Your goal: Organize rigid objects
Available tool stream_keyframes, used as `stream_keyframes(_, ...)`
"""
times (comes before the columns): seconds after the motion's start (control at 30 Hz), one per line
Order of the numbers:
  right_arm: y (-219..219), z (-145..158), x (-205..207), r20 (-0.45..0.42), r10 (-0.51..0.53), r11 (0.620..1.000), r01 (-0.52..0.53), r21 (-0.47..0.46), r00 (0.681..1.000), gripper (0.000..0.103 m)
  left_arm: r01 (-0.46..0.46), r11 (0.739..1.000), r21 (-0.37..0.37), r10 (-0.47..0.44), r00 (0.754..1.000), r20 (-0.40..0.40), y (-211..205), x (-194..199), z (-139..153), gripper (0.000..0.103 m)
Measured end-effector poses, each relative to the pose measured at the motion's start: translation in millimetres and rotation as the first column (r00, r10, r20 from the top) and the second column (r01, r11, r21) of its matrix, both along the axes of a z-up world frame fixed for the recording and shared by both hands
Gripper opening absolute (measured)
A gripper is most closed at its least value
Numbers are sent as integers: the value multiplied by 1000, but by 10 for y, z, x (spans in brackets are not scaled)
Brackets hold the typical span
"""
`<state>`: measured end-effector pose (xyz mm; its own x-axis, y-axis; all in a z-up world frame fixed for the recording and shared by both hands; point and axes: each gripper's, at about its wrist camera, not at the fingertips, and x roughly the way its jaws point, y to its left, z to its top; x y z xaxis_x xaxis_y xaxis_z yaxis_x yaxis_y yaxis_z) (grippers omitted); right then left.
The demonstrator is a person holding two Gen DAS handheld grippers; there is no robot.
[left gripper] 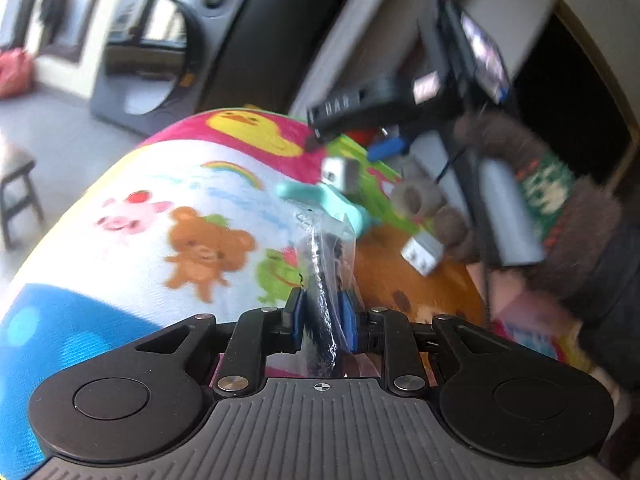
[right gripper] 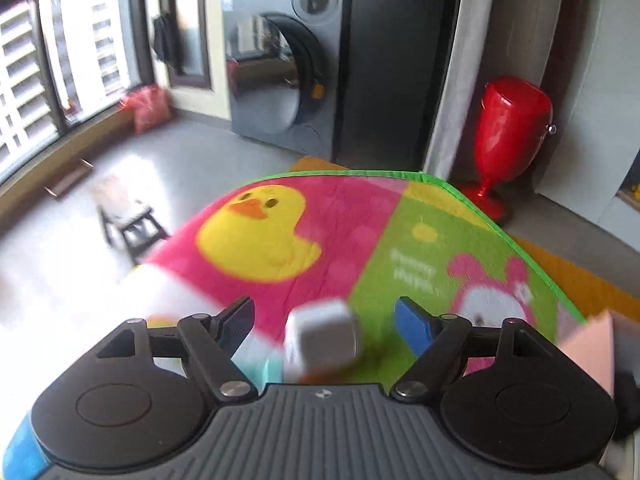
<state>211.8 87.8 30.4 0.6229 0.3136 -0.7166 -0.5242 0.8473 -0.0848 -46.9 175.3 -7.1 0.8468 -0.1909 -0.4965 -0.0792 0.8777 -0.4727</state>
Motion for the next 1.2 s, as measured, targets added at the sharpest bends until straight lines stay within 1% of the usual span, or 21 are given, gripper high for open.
stream_keyframes(0.07, 84, -111, 86, -29, 7, 1000, -8, -27, 1000, 78, -27, 999, -38, 27, 1000, 2, 68, -19, -17, 23)
stream_keyframes(0.1, 93, -142, 105, -59, 23, 999, -25, -24, 998, 75, -35, 998, -46, 35, 999, 2, 82, -22, -20, 23)
stream_keyframes(0.17, 56, -215, 50, -118, 70, 997, -72, -10, 991, 58, -39, 998, -54, 39, 999, -1, 95, -23, -19, 23)
stream_keyframes(0.2, 13, -224, -34, -117, 95, 995, -97, -9, 989, 57, -39, 998, -57, 39, 999, -2, 99, -23, -17, 23)
stream_keyframes(0.27, -92, -207, -243, -103, 154, 987, -158, -30, 983, 46, -35, 997, -68, 35, 999, -1, 124, -36, -17, 23)
stream_keyframes(0.37, -350, -195, -571, -128, 198, 978, -204, -35, 972, 45, -21, 997, -75, 20, 1000, -7, 130, -8, -18, 23)
stream_keyframes(0.43, -546, -201, -776, -137, 211, 976, -216, -26, 968, 45, 12, 997, -70, -13, 1000, -12, 105, 11, -18, 23)
stream_keyframes(0.47, -663, -202, -909, -133, 213, 976, -218, -23, 968, 42, 27, 998, -65, -29, 999, -19, 95, 31, -22, 23)
stream_keyframes(0.5, -745, -199, -1009, -131, 218, 975, -222, -22, 967, 42, 37, 998, -59, -39, 999, -28, 71, 35, -18, 23)
stream_keyframes(0.53, -843, -204, -1125, -130, 220, 974, -225, -21, 967, 42, 42, 998, -47, -43, 998, -35, 40, 35, -4, 23)
stream_keyframes(0.6, -1001, -197, -1295, -136, 208, 976, -214, -28, 969, 49, 64, 998, -9, -65, 995, -70, -42, 46, 60, 23)
stream_keyframes(0.63, -1070, -190, -1364, -145, 203, 977, -211, -35, 968, 61, 86, 996, 15, -84, 992, -97, -99, 72, 97, 23)
stream_keyframes(0.67, -1141, -175, -1433, -151, 198, 978, -206, -40, 968, 70, 112, 992, 49, -105, 986, -131, -168, 91, 148, 23)
stream_keyframes(0.7, -1210, -166, -1511, -151, 188, 979, -197, -49, 970, 72, 142, 985, 97, -125, 978, -169, -256, 106, 200, 23)
stream_keyframes(0.77, -1265, -198, -1597, -159, 167, 978, -184, -97, 973, 74, 212, 954, 213, -161, 959, -235, -451, 141, 297, 23)
stream_keyframes(0.8, -1286, -216, -1628, -165, 155, 977, -175, -118, 974, 75, 244, 937, 248, -178, 949, -260, -526, 169, 322, 23)
stream_keyframes(0.83, -1321, -209, -1650, -165, 144, 980, -164, -114, 976, 76, 272, 923, 272, -195, 940, -280, -588, 197, 335, 24)
stream_keyframes(0.9, -1338, -207, -1642, -202, 121, 982, -148, -121, 972, 76, 300, 906, 297, -205, 927, -313, -683, 228, 353, 24)
stream_keyframes(1.0, -1353, -210, -1636, -249, 102, 983, -135, -121, 963, 76, 311, 899, 309, -193, 914, -358, -754, 304, 376, 25)
stream_keyframes(1.1, -1400, -209, -1712, -252, 120, 979, -156, -130, 960, 76, 322, 892, 318, -190, 905, -381, -782, 387, 369, 25)
stream_keyframes(1.2, -1453, -215, -1744, -244, 129, 979, -163, -126, 961, 76, 312, 902, 298, -185, 904, -385, -766, 426, 377, 26)
